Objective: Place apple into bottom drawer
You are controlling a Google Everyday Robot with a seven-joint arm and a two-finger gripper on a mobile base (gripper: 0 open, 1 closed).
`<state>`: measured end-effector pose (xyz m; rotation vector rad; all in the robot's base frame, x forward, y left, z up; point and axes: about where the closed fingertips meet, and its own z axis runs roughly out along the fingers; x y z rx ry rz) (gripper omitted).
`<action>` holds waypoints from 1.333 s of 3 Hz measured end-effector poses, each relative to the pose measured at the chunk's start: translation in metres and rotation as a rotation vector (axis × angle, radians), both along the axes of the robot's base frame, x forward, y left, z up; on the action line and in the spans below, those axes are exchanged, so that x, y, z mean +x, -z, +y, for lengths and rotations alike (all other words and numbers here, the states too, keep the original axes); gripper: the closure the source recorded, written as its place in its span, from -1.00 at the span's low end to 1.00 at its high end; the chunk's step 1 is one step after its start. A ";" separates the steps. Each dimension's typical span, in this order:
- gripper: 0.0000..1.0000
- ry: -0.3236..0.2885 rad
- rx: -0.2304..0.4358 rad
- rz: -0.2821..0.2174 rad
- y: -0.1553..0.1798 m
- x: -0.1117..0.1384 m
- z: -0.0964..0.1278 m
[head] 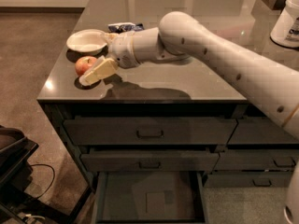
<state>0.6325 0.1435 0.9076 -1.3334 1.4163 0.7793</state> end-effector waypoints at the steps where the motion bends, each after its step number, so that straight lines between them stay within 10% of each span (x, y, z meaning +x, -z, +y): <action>1: -1.00 -0.005 0.003 0.001 -0.001 0.000 0.002; 4: -1.00 -0.027 0.046 0.048 0.025 0.005 0.039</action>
Offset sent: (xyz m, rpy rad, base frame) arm -0.0040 0.0164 -0.0262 0.0355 0.0761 -0.0147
